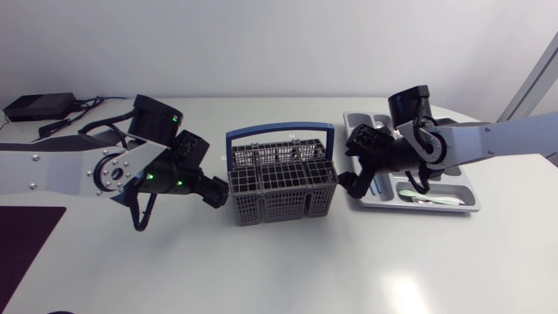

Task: Unload the cutlery basket into the drawer organizer.

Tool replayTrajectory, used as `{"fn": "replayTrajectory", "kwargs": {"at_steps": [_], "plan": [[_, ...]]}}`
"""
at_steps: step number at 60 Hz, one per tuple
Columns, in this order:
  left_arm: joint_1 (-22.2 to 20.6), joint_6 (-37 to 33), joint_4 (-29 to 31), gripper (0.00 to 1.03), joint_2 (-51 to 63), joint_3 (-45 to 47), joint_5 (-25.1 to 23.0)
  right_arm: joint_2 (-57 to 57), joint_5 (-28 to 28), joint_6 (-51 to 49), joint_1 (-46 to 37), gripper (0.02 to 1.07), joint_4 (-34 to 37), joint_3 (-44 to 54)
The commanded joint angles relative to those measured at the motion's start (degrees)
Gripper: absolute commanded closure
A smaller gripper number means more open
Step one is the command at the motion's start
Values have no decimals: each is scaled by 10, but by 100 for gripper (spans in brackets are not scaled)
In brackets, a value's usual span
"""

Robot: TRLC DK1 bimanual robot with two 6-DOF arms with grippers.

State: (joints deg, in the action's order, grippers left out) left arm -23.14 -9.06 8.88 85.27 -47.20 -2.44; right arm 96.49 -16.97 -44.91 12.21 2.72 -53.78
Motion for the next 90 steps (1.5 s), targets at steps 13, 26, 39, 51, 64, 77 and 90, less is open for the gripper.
{"fn": "replayTrajectory", "kwargs": {"at_steps": [13, 26, 39, 51, 64, 77, 90], "plan": [[-12, -3, -16, 5, 32, -21, 4, -20, 11, 59, 56, 8, -10, 20], [28, -18, -16, 5, 4, 1, 2, -51, 47, 77, 110, 8, -9, 39], [47, -32, -16, 5, -19, 27, -13, -56, 71, 96, 143, 8, -9, 38], [46, -39, -9, 5, -55, 50, -19, -56, 90, 103, 152, 8, -9, 35], [42, -46, 2, 5, -83, 69, -27, -63, 113, 108, 151, 8, -8, 40], [27, -45, 3, 5, -85, 74, -29, -54, 121, 108, 136, 8, -12, 39], [28, -47, 3, 5, -87, 79, -31, -51, 136, 111, 135, 8, -15, 46]]}}
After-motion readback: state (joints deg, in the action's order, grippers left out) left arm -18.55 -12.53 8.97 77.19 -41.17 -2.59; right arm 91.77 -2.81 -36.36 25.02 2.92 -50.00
